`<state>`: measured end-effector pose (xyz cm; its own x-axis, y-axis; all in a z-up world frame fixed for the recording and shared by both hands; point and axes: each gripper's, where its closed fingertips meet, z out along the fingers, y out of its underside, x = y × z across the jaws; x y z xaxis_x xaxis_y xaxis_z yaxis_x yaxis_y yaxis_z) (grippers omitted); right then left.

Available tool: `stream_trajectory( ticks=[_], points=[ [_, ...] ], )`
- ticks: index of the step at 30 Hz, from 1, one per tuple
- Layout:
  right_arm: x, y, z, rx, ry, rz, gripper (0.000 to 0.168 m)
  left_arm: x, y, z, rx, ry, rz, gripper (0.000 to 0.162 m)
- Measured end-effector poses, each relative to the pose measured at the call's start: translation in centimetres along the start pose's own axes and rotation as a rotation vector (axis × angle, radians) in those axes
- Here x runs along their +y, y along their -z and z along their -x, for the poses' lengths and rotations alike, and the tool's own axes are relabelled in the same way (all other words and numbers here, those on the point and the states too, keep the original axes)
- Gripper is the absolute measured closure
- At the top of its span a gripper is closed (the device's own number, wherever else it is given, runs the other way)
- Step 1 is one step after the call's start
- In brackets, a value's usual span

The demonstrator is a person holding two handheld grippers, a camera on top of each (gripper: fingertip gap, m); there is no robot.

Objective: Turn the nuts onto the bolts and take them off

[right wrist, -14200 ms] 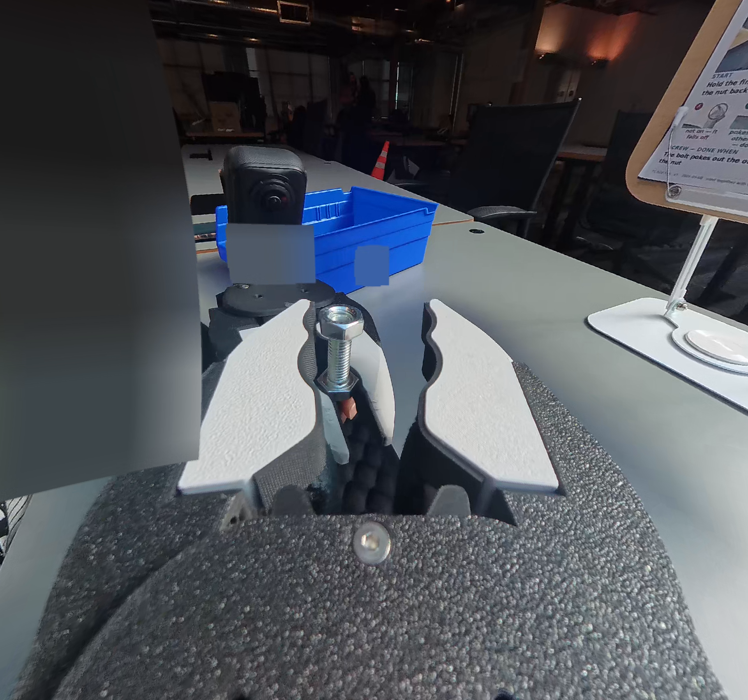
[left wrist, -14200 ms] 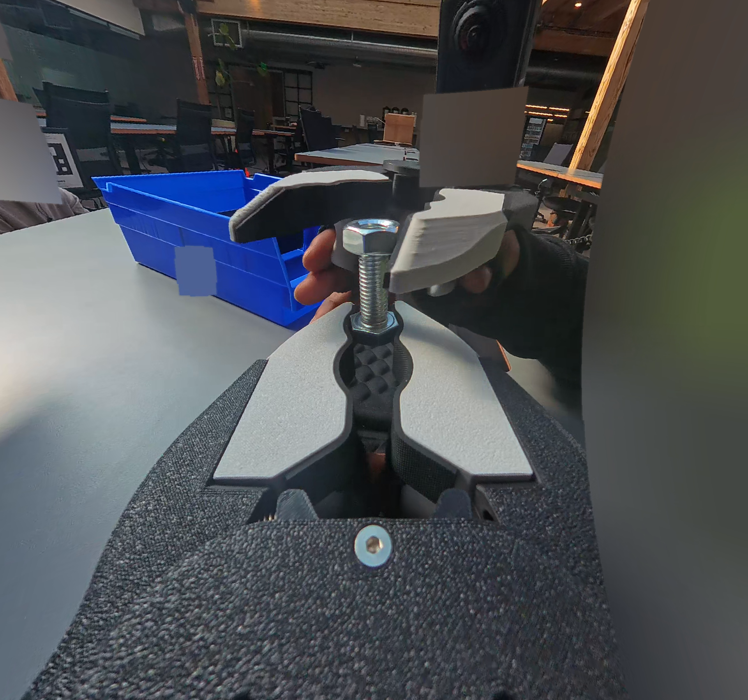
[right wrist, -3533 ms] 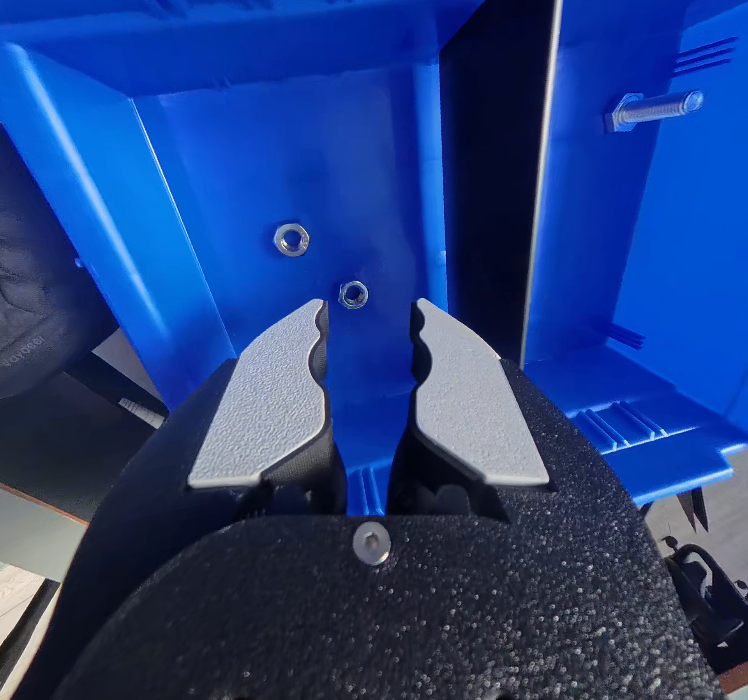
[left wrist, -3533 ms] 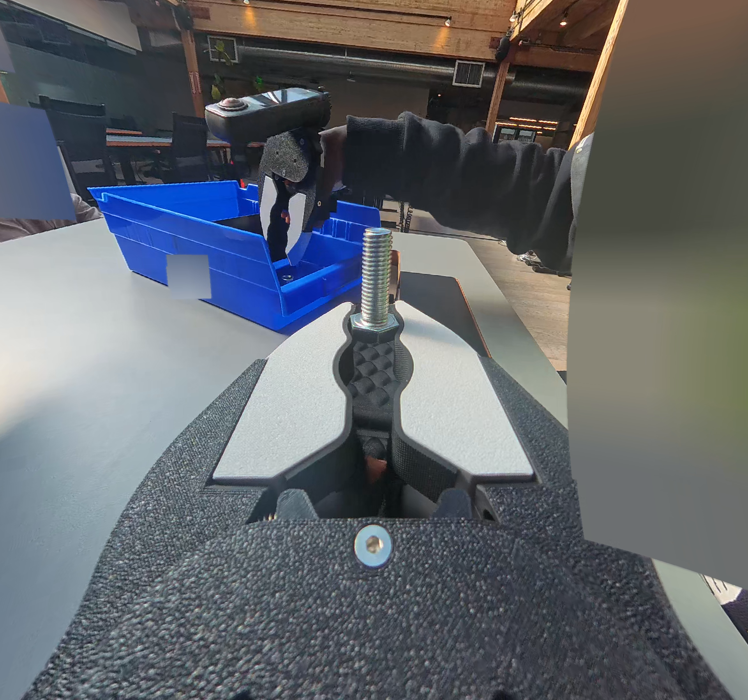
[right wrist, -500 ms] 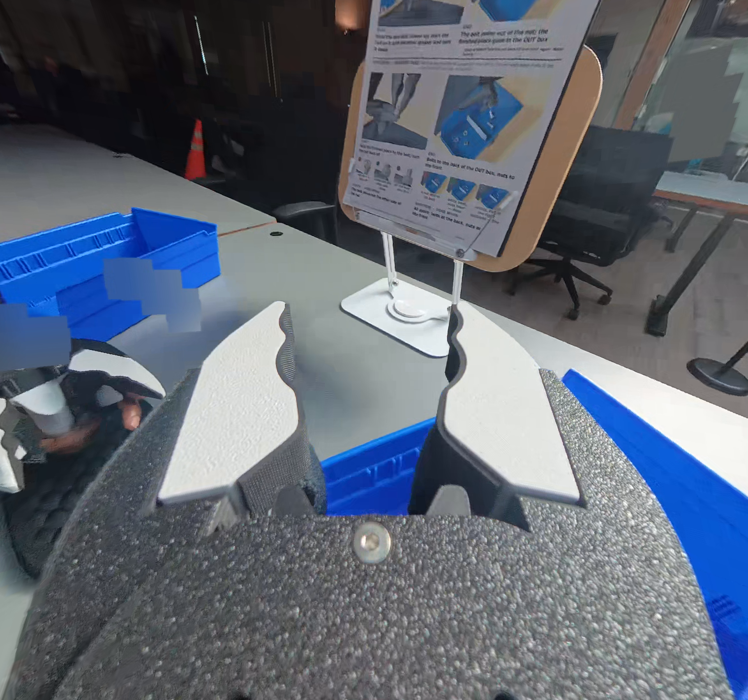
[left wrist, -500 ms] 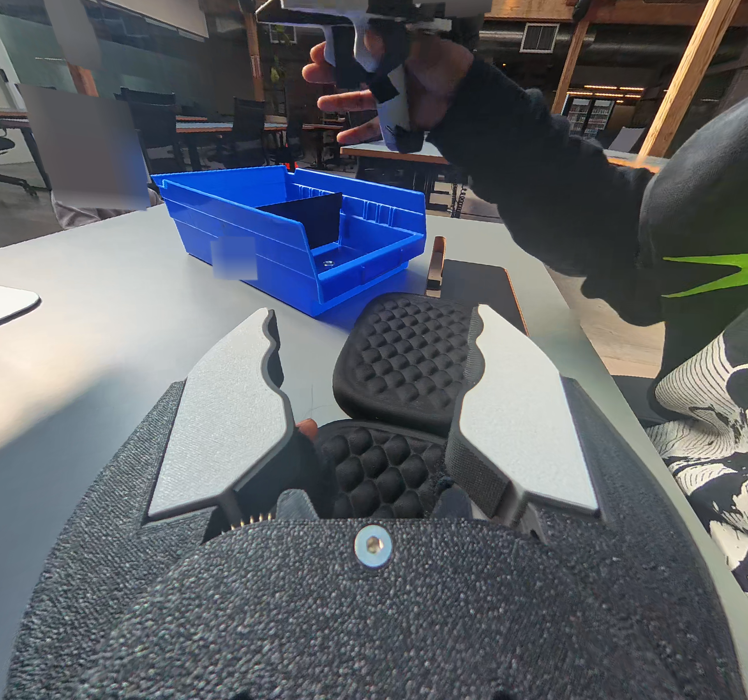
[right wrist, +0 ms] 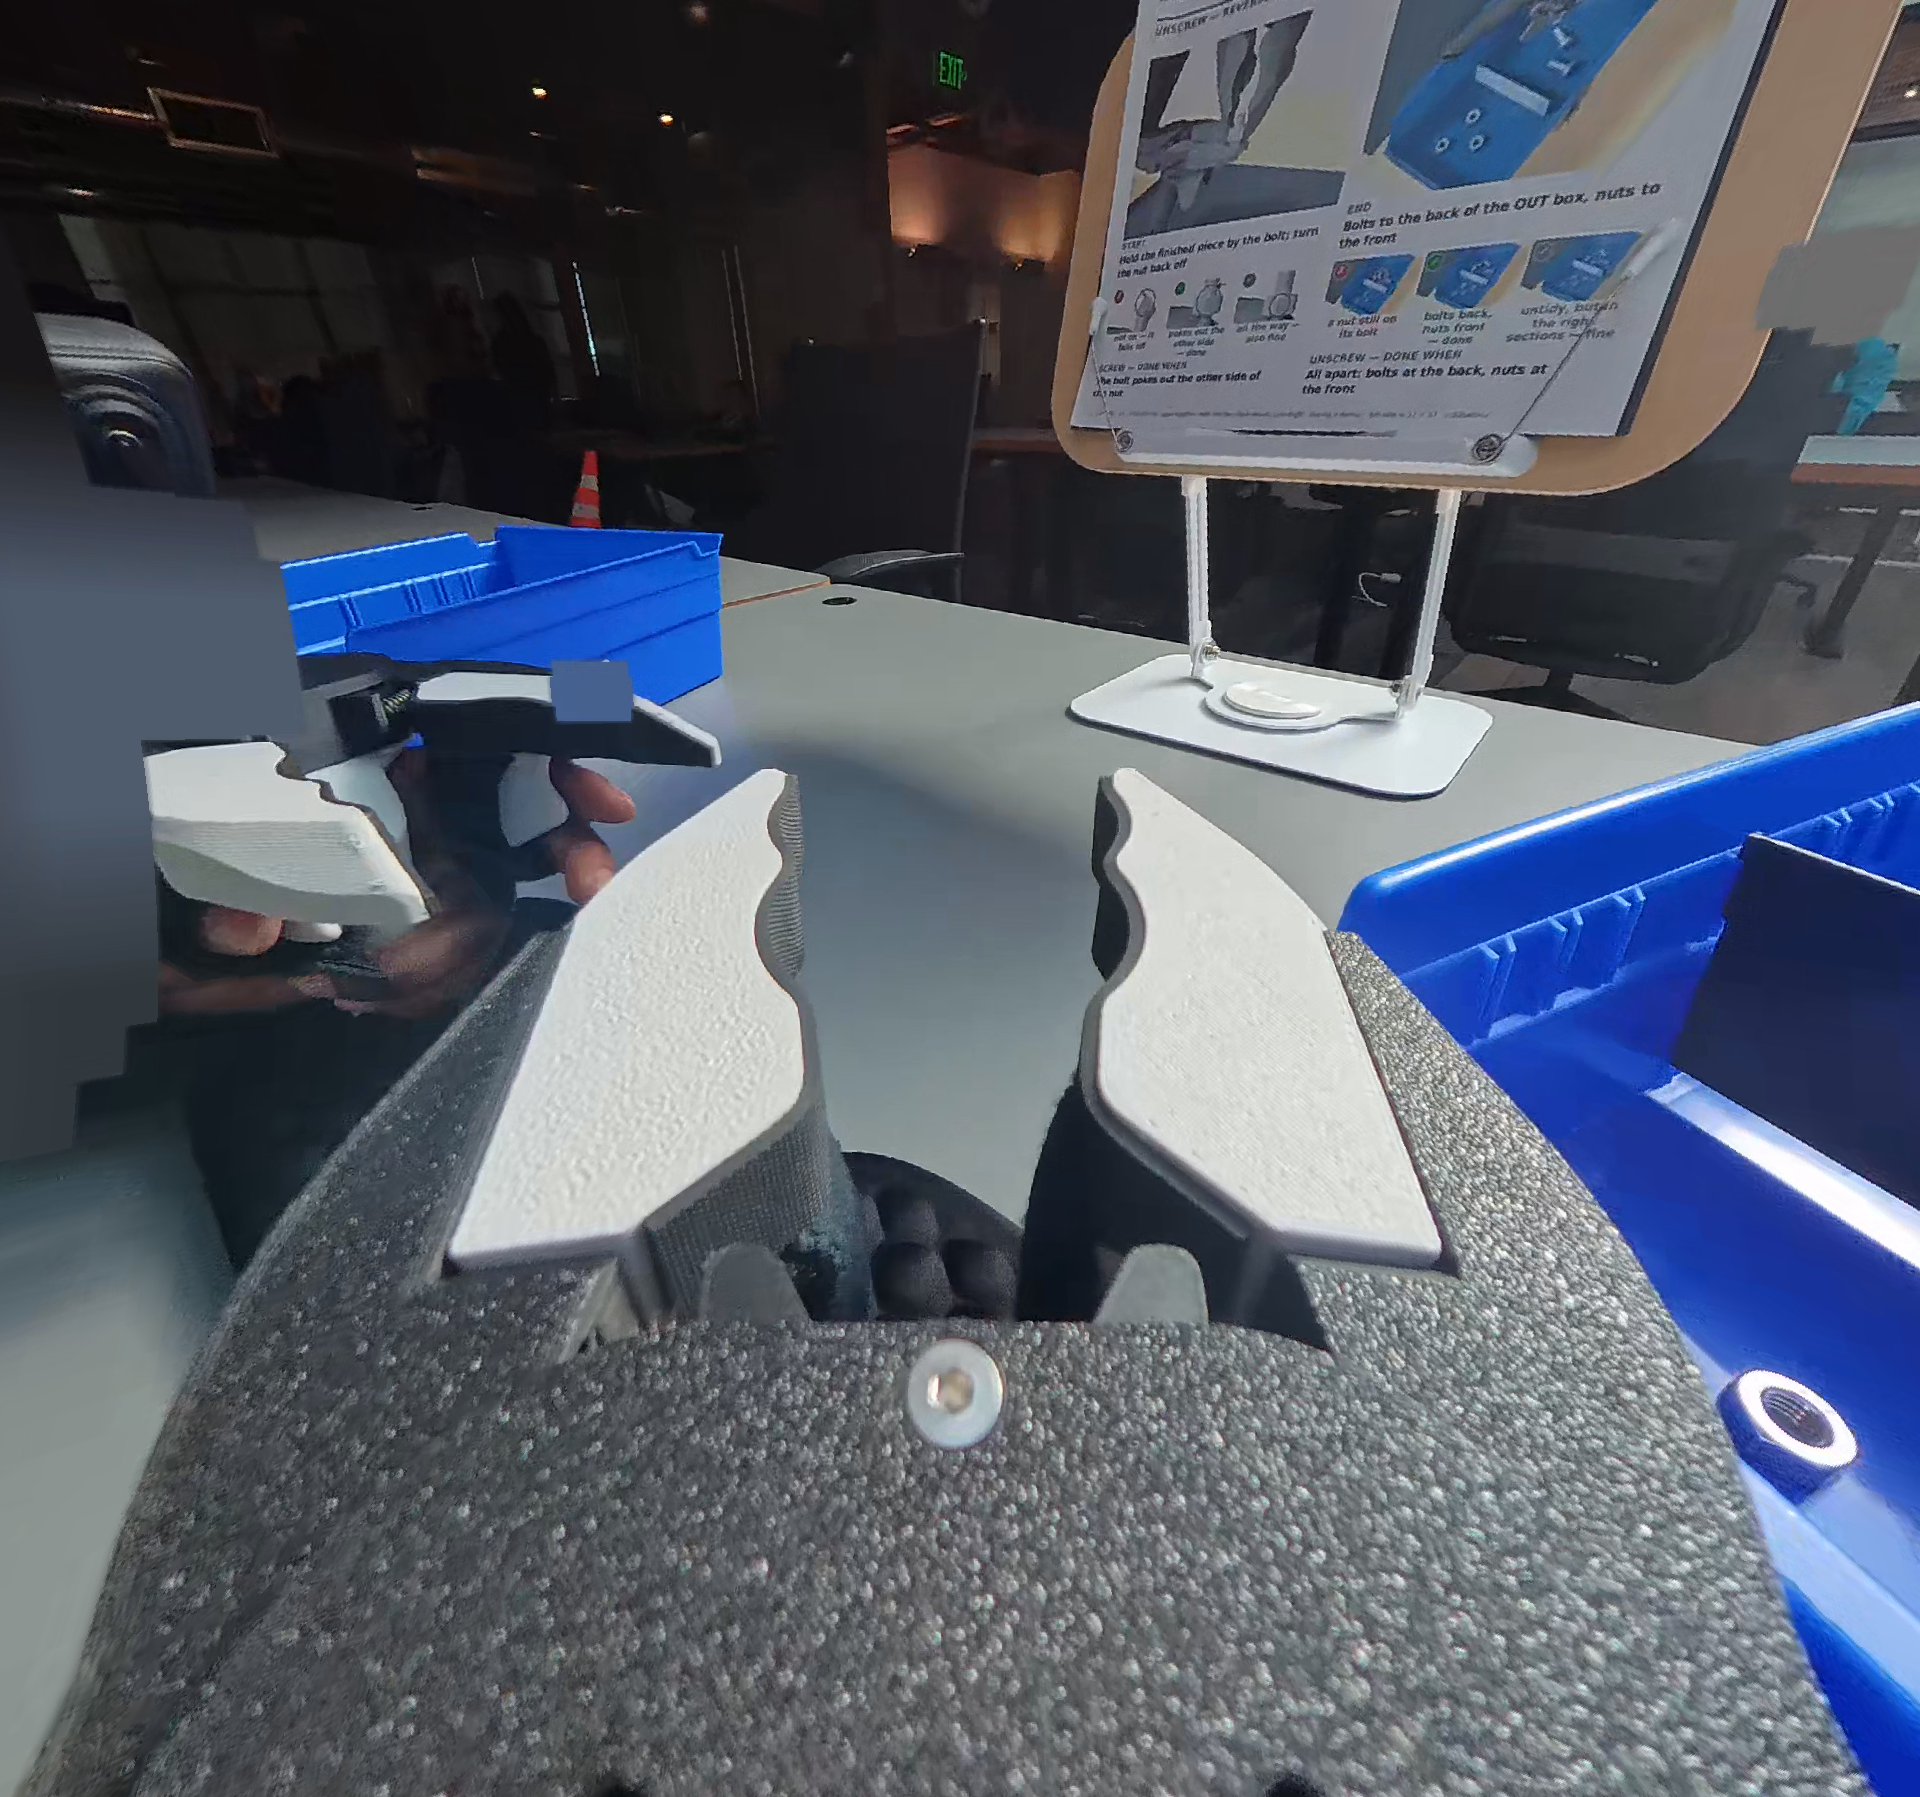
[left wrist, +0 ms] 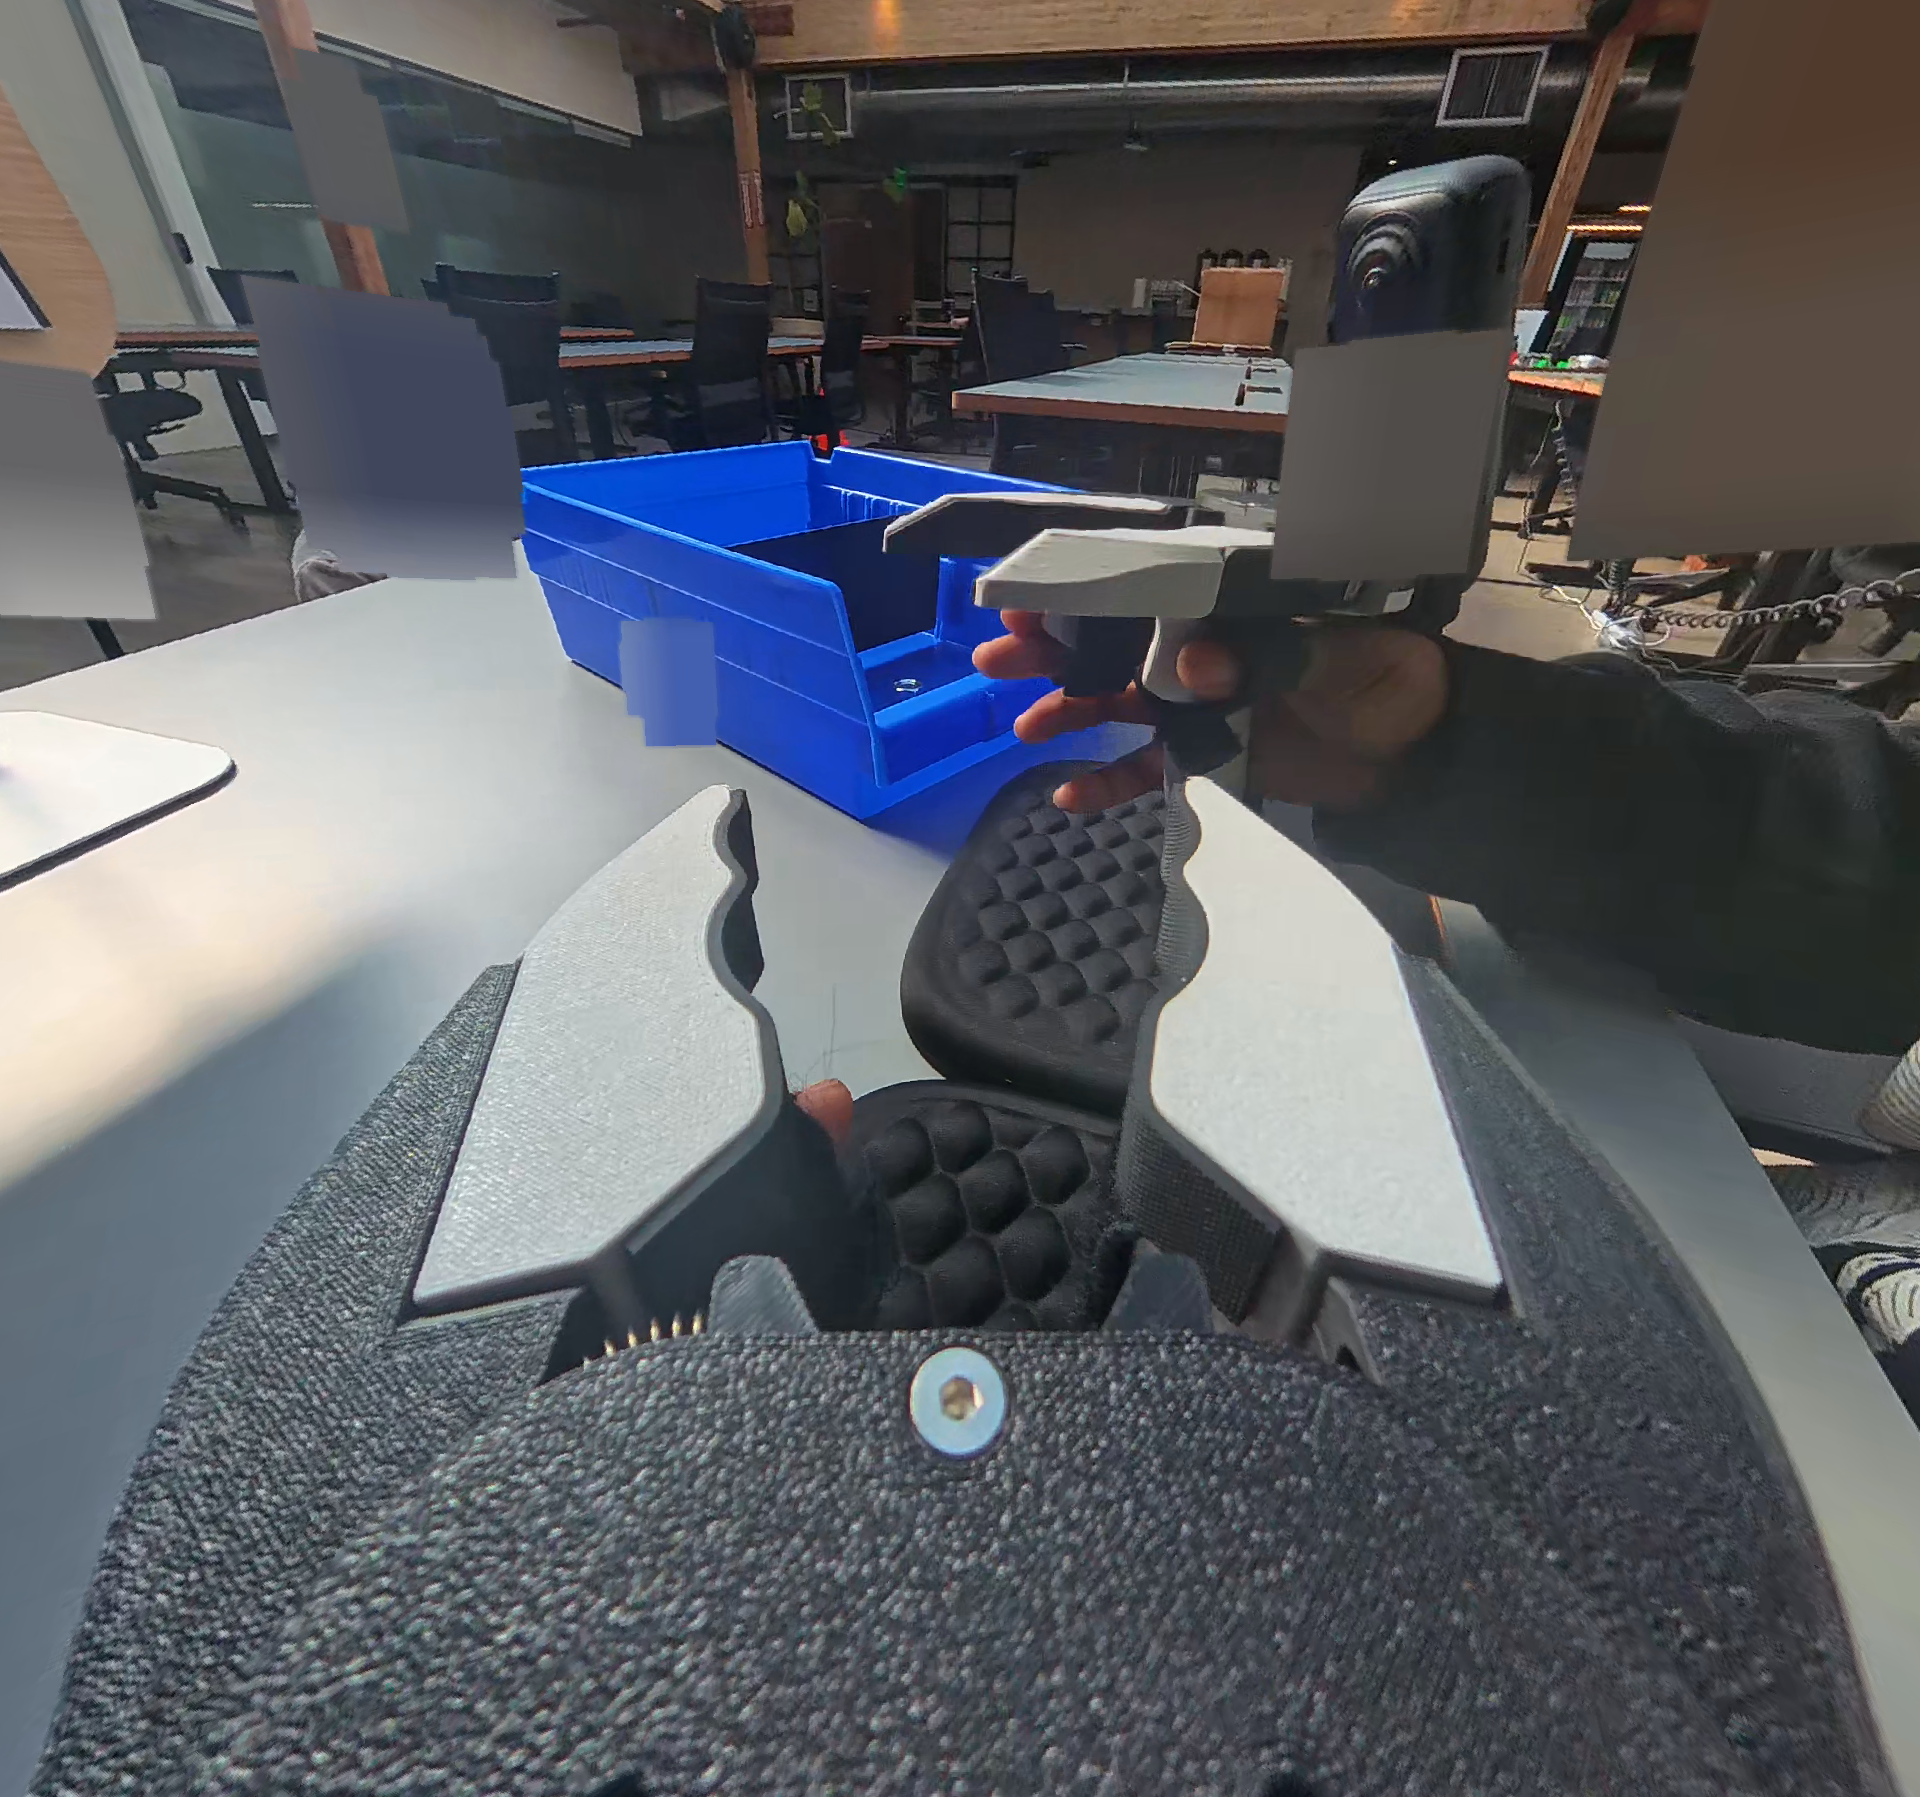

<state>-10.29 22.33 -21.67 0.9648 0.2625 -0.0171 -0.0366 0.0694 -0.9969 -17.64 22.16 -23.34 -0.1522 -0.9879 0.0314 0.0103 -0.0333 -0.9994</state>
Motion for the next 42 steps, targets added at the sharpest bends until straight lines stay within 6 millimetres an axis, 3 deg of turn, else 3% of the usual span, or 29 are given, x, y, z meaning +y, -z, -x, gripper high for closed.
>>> stream_trajectory(
  ticks=[4,7,10,14,16,18,21,24,29,36,42],
  points=[
    [0.4,0.0,0.3,-0.021,0.017,-0.003,0.119,-1.5,1.4,0.1,-0.03,-0.026,-0.072,0.095],
    [0.6,-0.1,0.4,-0.024,0.019,0.002,0.119,-4.2,4.0,1.2,-0.093,-0.004,-0.067,0.095],
    [0.9,-0.2,0.7,-0.029,0.044,0.015,0.121,-7.6,9.1,5.3,-0.305,-0.019,-0.004,0.096],
    [1.4,-0.6,1.0,-0.042,0.061,0.052,0.121,-9.7,18.7,13.5,-0.638,-0.008,0.206,0.093],
    [1.5,-0.6,1.1,-0.048,0.07,0.061,0.121,-8.9,24.0,18.1,-0.83,0.015,0.355,0.092],
    [1.5,-0.6,1.3,-0.054,0.078,0.061,0.122,-6.7,28.8,21.7,-0.972,0.104,0.518,0.091],
    [1.4,-0.5,1.3,-0.054,0.073,0.049,0.122,-2.4,32.9,25.0,-1.045,0.28,0.694,0.09],
    [1.2,-0.4,1.1,-0.053,0.059,0.032,0.123,1.6,34.7,26.8,-1.058,0.431,0.786,0.092],
    [1.0,-0.2,1.1,-0.056,0.058,0.019,0.124,5.3,35.9,28.9,-1.08,0.585,0.801,0.104],
    [0.9,-0.2,1.2,-0.06,0.054,0.014,0.124,8.0,36.5,30.5,-1.11,0.617,0.833,0.113],
    [0.8,-0.1,1.0,-0.058,0.044,0.004,0.125,9.1,36.8,31.4,-1.139,0.595,0.817,0.124]
  ],
)
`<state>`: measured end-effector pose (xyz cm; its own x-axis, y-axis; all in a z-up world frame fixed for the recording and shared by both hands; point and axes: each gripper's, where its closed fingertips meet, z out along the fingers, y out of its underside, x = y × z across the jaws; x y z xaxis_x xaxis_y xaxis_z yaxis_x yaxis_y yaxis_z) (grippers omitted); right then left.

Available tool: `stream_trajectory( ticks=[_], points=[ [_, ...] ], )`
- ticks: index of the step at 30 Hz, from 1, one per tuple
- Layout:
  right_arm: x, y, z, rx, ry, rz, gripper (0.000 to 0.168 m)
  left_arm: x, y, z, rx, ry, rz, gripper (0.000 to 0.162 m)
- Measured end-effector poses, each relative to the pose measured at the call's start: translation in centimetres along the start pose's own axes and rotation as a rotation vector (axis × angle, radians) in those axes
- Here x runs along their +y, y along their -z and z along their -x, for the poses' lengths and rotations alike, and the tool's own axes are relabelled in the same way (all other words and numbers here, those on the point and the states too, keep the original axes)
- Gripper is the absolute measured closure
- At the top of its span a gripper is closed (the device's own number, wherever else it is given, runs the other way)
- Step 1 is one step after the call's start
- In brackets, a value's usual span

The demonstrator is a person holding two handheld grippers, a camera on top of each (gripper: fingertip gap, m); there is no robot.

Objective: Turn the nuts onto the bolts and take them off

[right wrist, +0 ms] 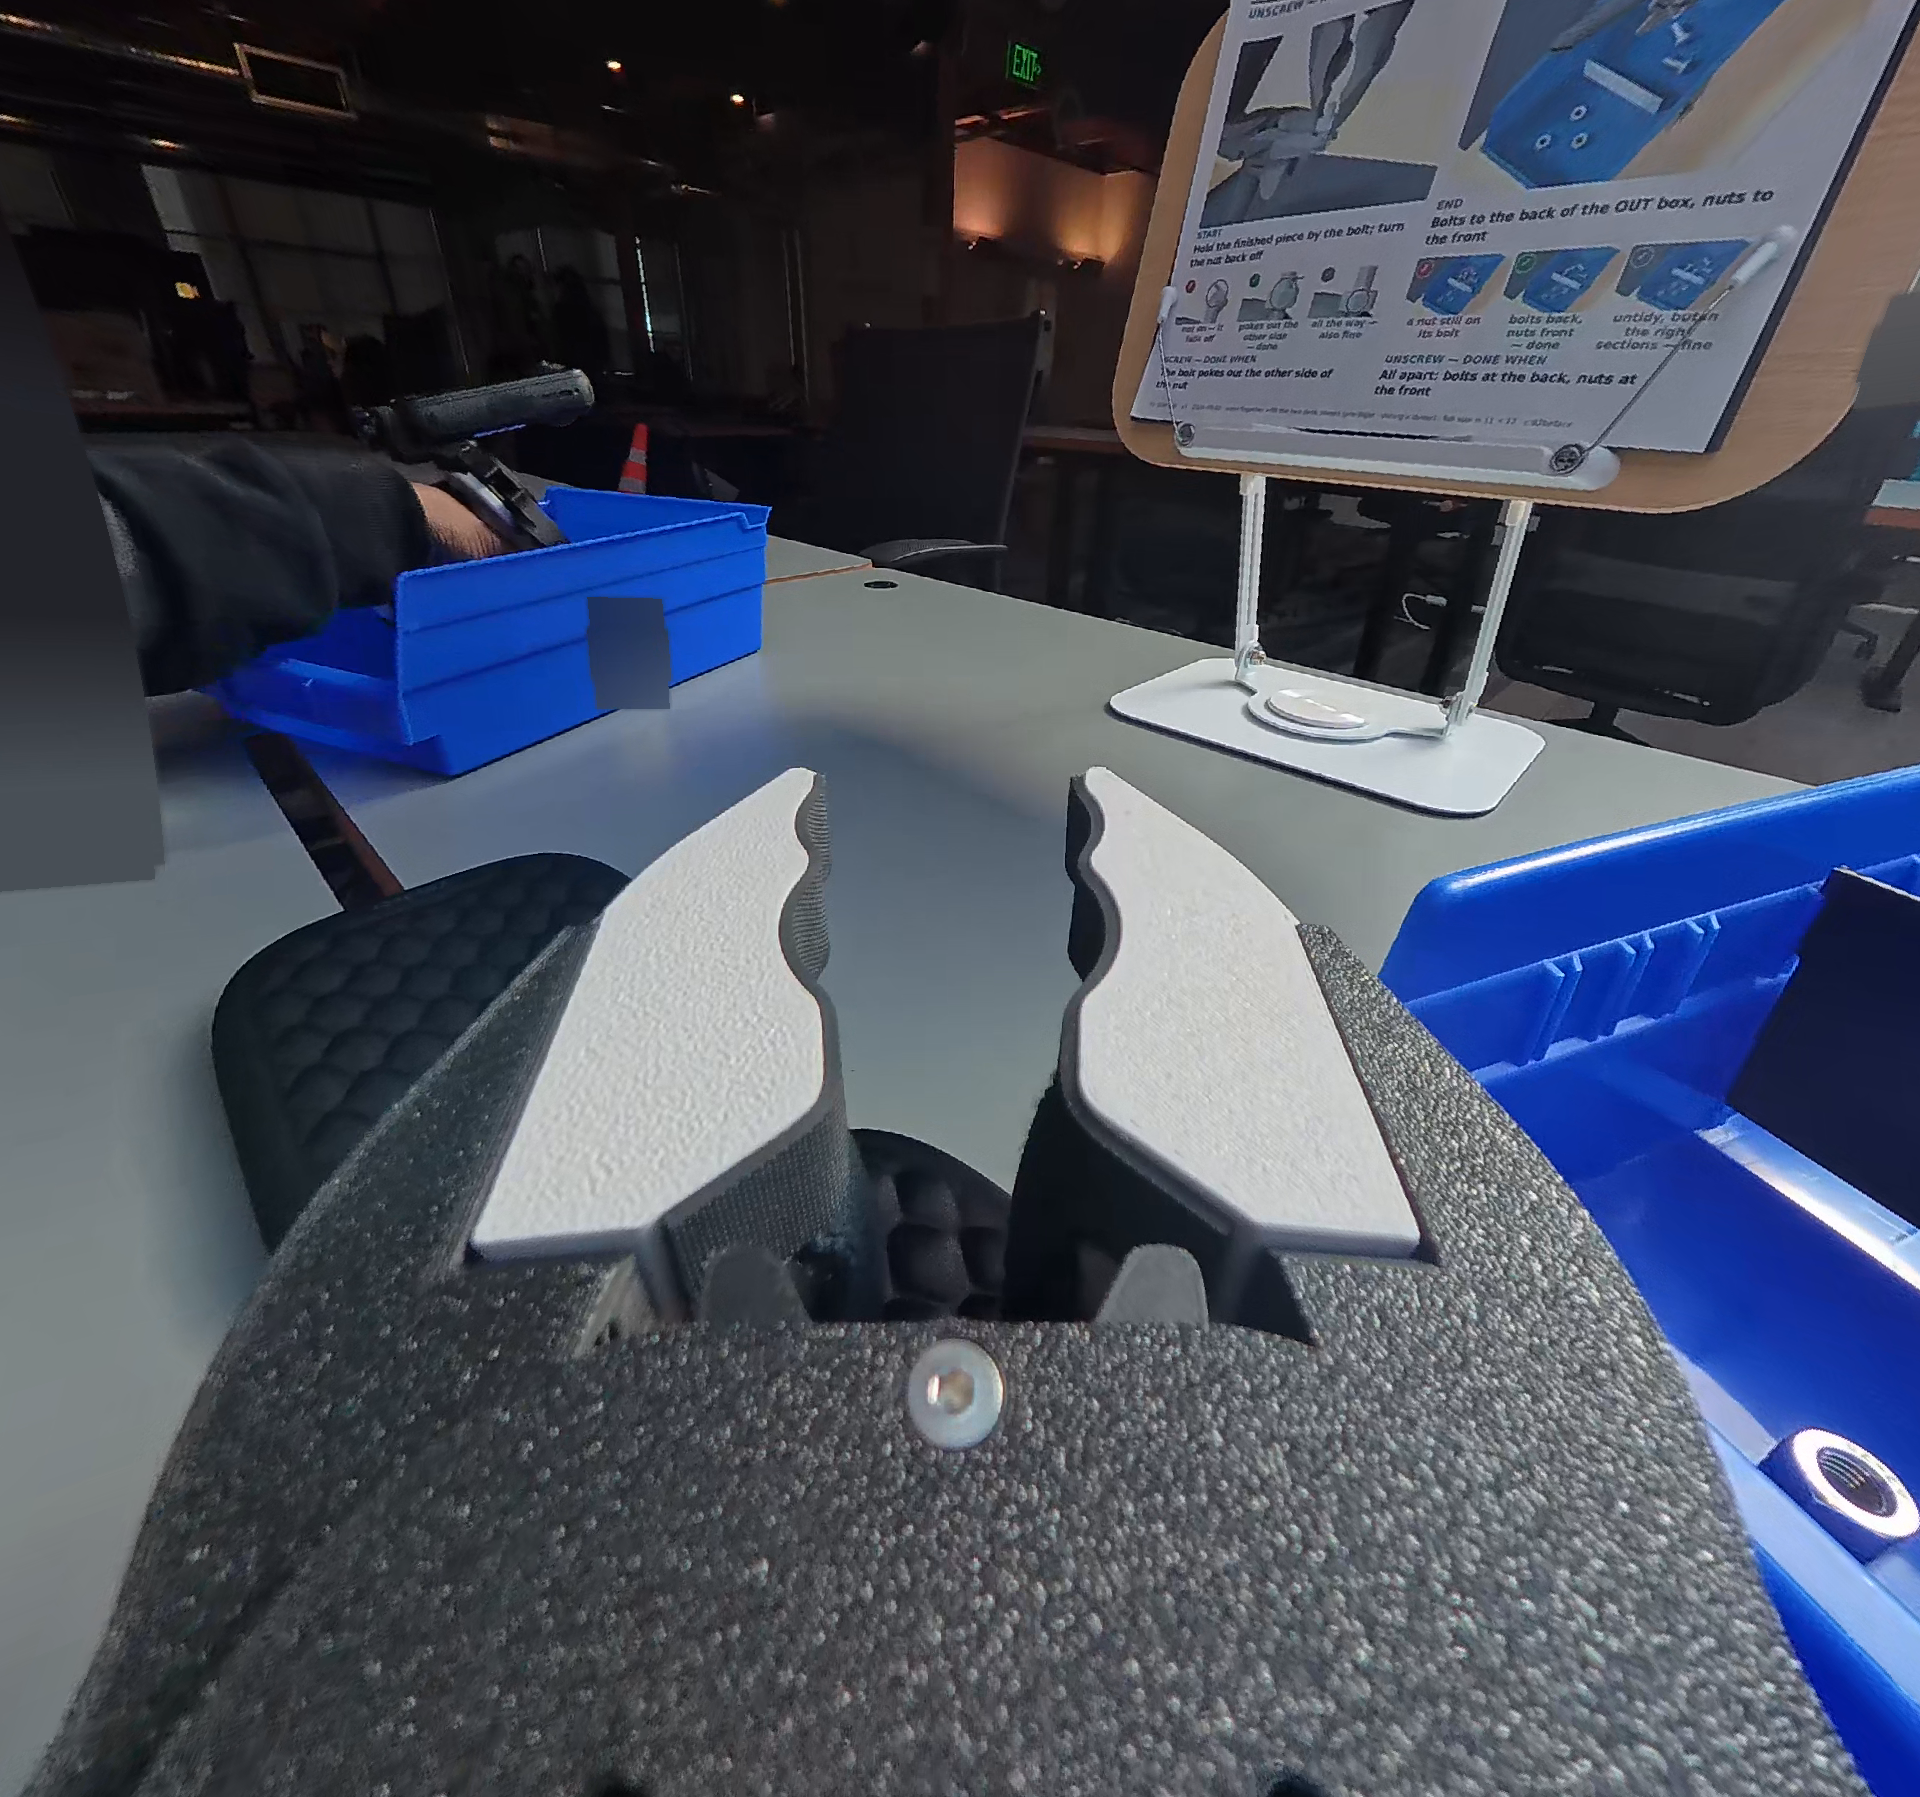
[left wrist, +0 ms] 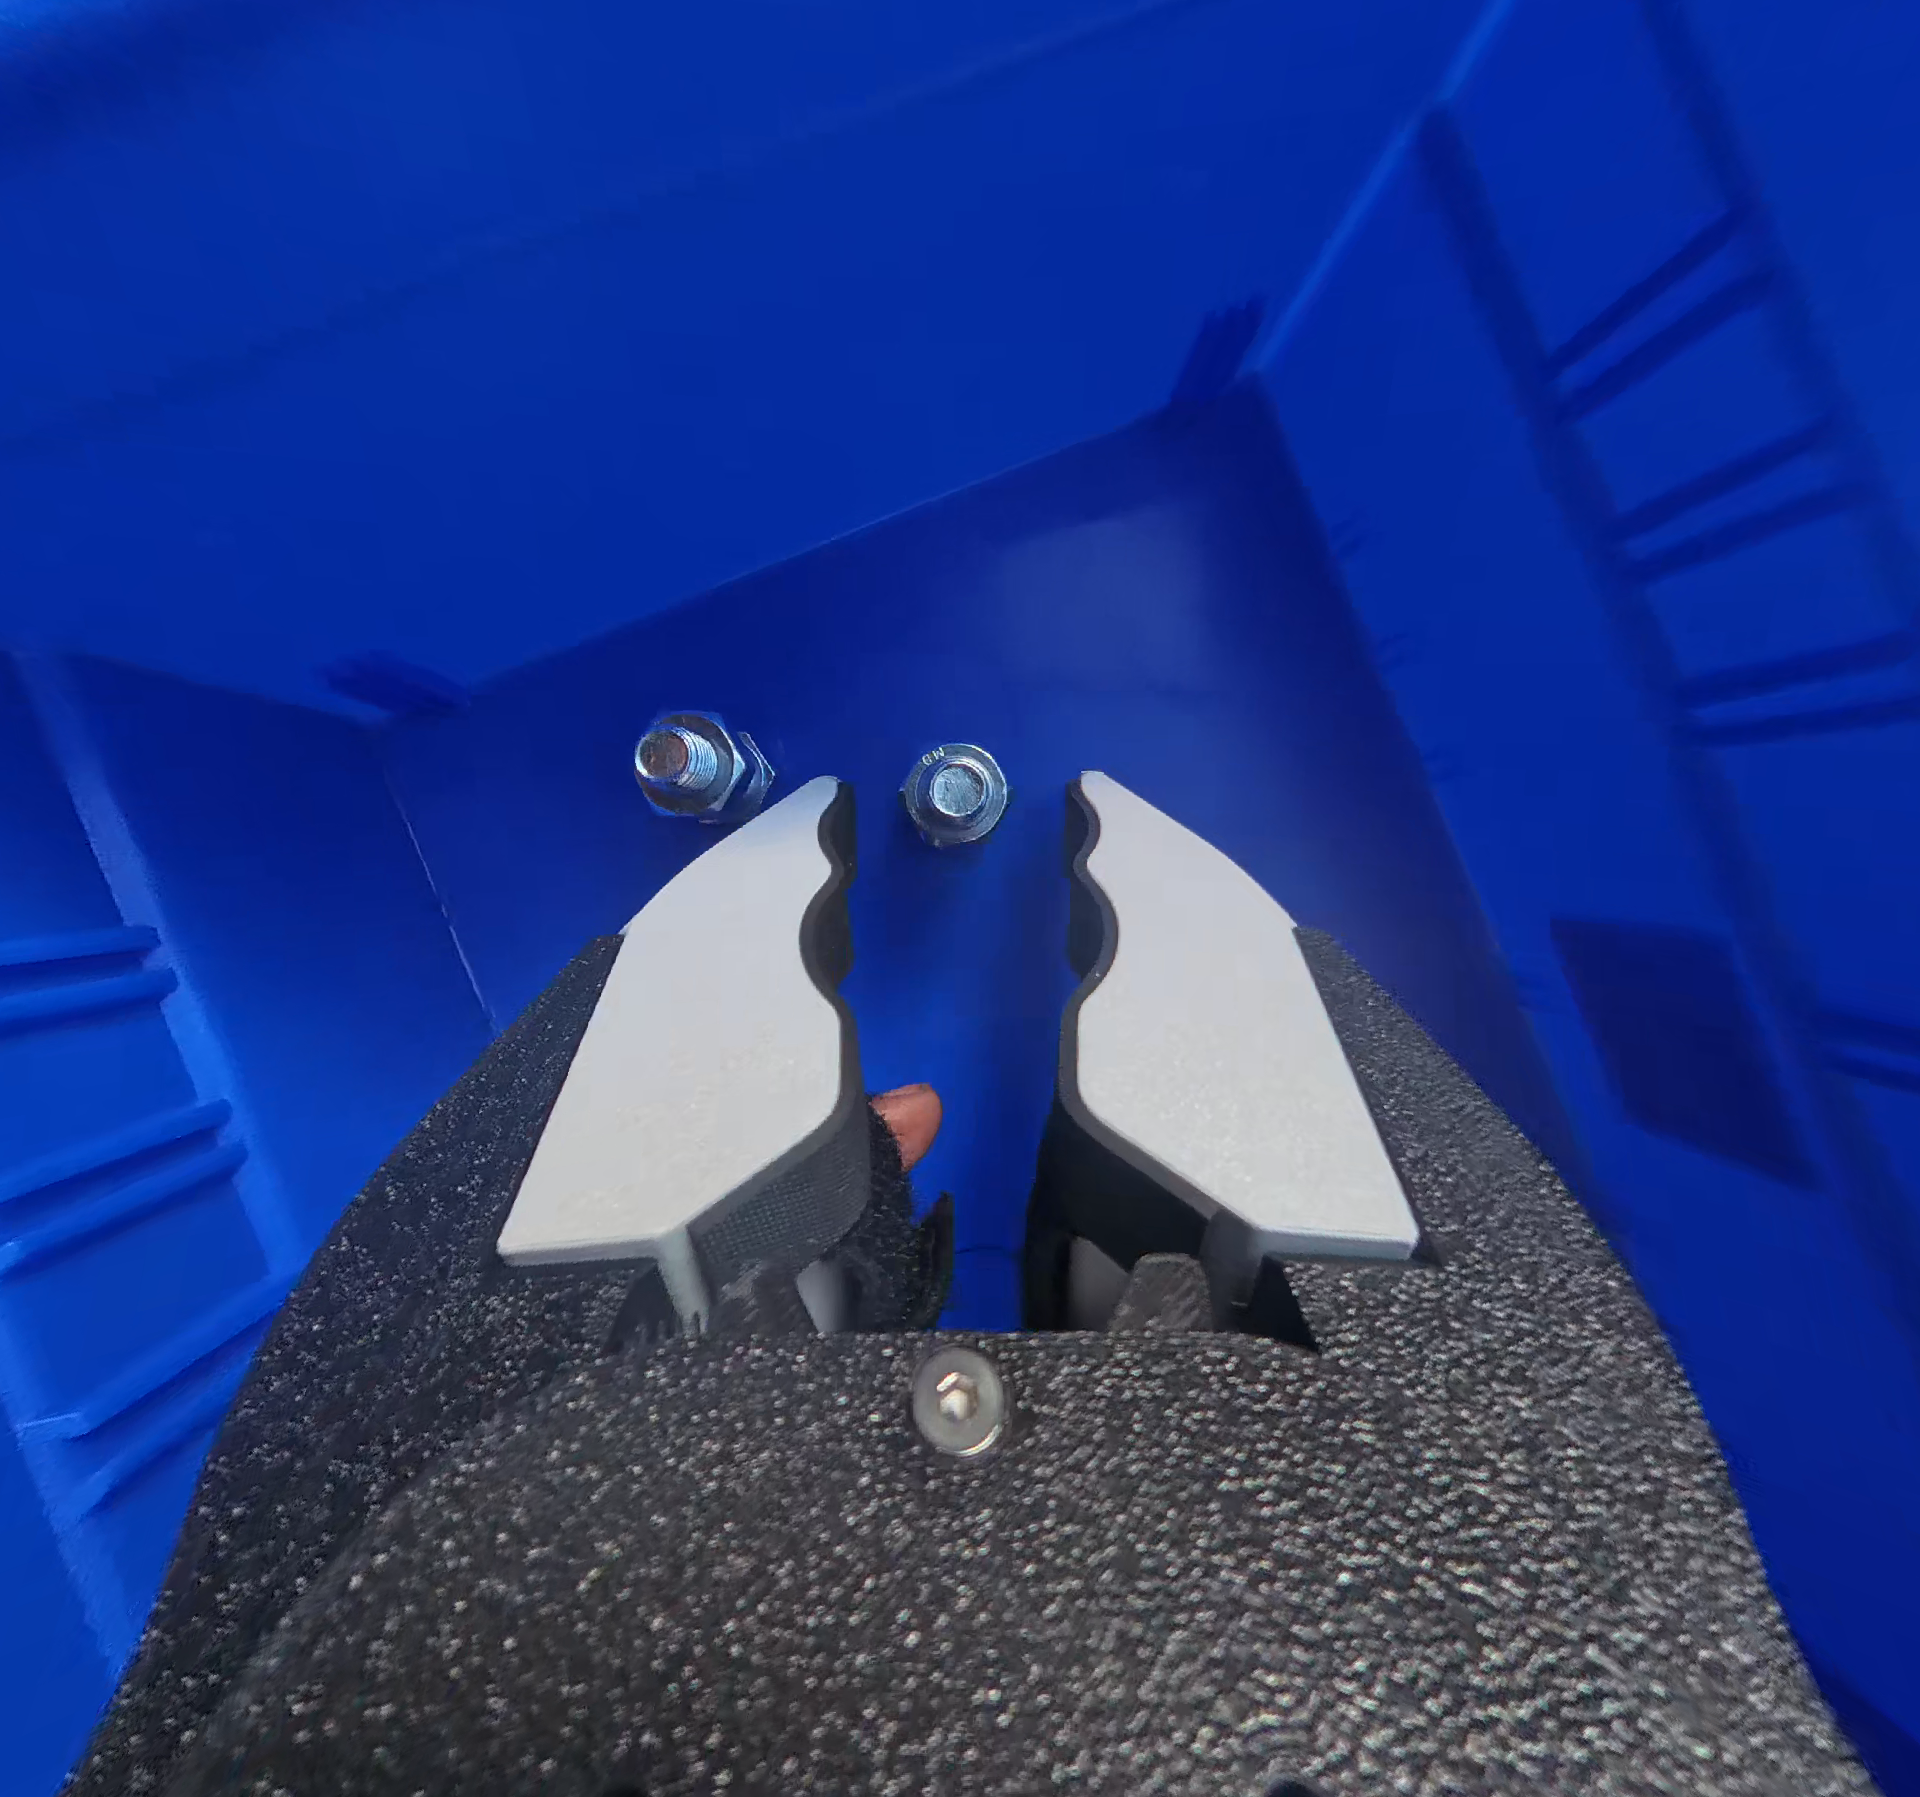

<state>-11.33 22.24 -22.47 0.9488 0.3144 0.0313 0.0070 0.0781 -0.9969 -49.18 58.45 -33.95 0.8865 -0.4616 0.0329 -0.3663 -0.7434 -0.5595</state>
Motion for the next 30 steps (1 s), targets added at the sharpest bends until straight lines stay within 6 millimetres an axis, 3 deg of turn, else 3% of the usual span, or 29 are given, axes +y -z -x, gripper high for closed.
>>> stream_trajectory(
  ticks=[3,7,12,14,17,22,26,30],
  points=[
    [0.1,0.0,0.0,0.001,0.0,0.004,0.125,0.3,-0.5,0.3,-0.006,-0.015,-0.006,0.141],
    [0.2,-0.1,0.0,0.0,0.0,0.011,0.125,0.5,0.1,0.0,0.021,-0.026,-0.025,0.142],
    [0.4,-0.3,0.1,-0.005,0.002,0.029,0.126,-1.0,3.8,-2.5,0.078,-0.109,-0.122,0.142],
    [0.5,-0.3,0.2,-0.009,0.006,0.036,0.127,-1.7,6.1,-5.1,0.145,-0.176,-0.171,0.142],
    [0.6,-0.4,0.2,-0.011,0.008,0.042,0.127,-2.4,10.3,-11.2,0.315,-0.3,-0.258,0.142],
    [0.7,-0.5,0.5,-0.016,0.028,0.054,0.129,-0.5,15.8,-22.4,0.595,-0.545,-0.334,0.142],
    [1.0,-0.7,0.8,-0.03,0.049,0.073,0.13,2.9,17.5,-29.6,0.743,-0.71,-0.327,0.143],
    [1.2,-0.8,1.3,-0.057,0.067,0.094,0.132,6.9,17.5,-34.9,0.858,-0.838,-0.267,0.142]
  ],
)
